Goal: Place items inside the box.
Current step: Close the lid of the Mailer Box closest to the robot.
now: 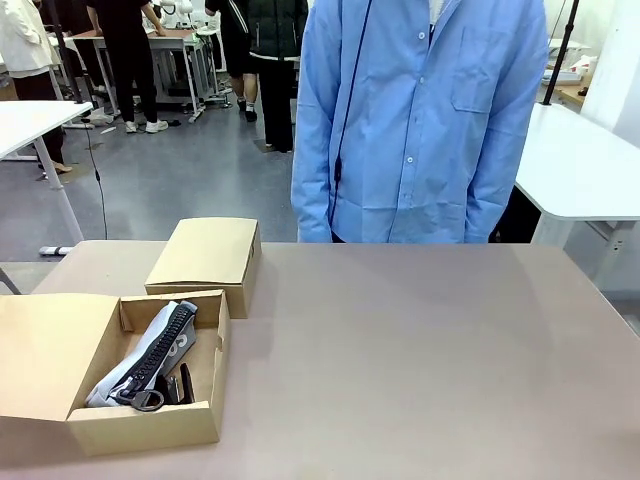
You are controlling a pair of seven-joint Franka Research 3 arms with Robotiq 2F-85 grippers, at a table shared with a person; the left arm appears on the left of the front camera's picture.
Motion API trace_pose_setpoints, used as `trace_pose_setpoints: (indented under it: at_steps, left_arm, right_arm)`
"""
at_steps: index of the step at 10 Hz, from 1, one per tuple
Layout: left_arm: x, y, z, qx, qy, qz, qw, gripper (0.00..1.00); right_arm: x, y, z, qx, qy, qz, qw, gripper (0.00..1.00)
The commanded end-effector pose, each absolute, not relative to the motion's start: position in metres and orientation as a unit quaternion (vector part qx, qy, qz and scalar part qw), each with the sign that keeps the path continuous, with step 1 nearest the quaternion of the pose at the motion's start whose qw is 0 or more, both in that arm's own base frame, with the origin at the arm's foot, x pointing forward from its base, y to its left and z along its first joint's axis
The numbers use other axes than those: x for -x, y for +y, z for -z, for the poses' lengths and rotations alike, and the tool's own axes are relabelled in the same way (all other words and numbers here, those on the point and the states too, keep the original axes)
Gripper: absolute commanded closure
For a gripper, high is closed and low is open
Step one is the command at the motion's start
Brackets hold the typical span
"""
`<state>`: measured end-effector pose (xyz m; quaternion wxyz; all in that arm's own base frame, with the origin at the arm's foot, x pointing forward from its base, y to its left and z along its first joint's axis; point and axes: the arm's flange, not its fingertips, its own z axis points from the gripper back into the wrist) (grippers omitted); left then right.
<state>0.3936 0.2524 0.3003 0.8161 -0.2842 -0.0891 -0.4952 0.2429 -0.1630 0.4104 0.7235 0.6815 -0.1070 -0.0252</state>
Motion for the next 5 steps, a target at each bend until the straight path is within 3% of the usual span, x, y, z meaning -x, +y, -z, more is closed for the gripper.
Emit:
trace_pose_setpoints:
  at_steps: [1,5]
  left_arm:
    - [-0.384,0.236,-0.303,0.328,-0.091,0.514,0.788,0.00]
    - [-0.367,0.190,-0.290,0.454,-0.113,0.548,0.694,0.00]
  right_arm:
    - [-0.240,-0.164,-0.412,-0.685,-0.111,0.019,0.720,0.00]
    - [-0.240,-0.164,-0.412,-0.685,-0.111,0.019,0.720,0.00]
